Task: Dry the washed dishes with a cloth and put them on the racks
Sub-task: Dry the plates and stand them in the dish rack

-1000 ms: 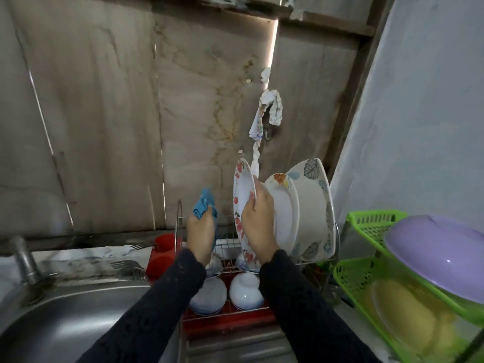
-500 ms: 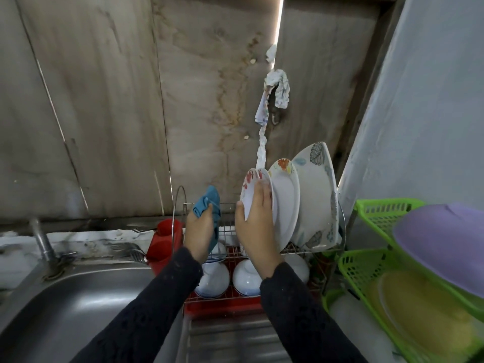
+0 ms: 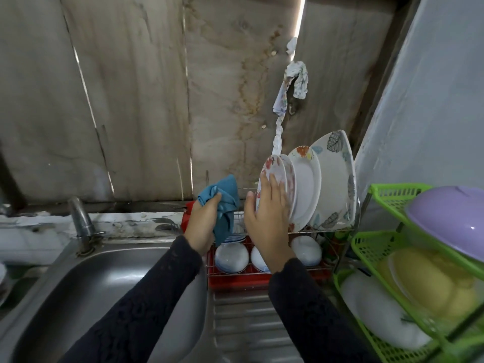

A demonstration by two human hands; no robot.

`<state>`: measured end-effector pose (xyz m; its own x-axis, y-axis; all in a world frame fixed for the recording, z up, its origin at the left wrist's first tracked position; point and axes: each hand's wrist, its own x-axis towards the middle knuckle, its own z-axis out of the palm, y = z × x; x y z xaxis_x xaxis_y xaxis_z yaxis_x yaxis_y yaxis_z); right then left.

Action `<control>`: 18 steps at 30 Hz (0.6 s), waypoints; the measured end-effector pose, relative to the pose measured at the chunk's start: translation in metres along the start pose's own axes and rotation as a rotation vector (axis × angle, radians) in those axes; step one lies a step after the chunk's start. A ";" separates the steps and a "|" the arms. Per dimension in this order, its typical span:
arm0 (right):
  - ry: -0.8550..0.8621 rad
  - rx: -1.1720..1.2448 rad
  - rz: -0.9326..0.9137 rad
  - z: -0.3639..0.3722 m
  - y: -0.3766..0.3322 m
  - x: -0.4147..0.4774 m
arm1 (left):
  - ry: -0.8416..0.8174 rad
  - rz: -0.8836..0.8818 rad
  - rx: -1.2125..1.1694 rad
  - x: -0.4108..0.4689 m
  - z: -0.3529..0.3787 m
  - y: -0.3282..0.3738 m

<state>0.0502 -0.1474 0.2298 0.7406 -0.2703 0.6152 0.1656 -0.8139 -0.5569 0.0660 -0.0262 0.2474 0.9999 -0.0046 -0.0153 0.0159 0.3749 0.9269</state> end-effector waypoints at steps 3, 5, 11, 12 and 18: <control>0.025 0.023 -0.025 0.005 -0.024 -0.015 | -0.049 -0.020 -0.061 -0.019 -0.032 0.017; 0.082 0.039 -0.061 0.013 -0.041 -0.028 | -0.078 -0.020 -0.087 -0.033 -0.060 0.027; 0.047 0.100 -0.078 0.050 -0.102 -0.086 | -0.078 -0.028 -0.118 -0.075 -0.154 0.054; 0.018 0.111 -0.095 0.059 -0.117 -0.098 | -0.058 -0.023 -0.109 -0.084 -0.174 0.059; -0.136 0.186 -0.164 0.105 -0.194 -0.152 | 0.100 -0.018 -0.097 -0.125 -0.272 0.078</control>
<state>-0.0262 0.1059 0.1857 0.7727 -0.0611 0.6319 0.3976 -0.7293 -0.5567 -0.0577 0.2557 0.2198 0.9942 0.0783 -0.0737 0.0291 0.4634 0.8857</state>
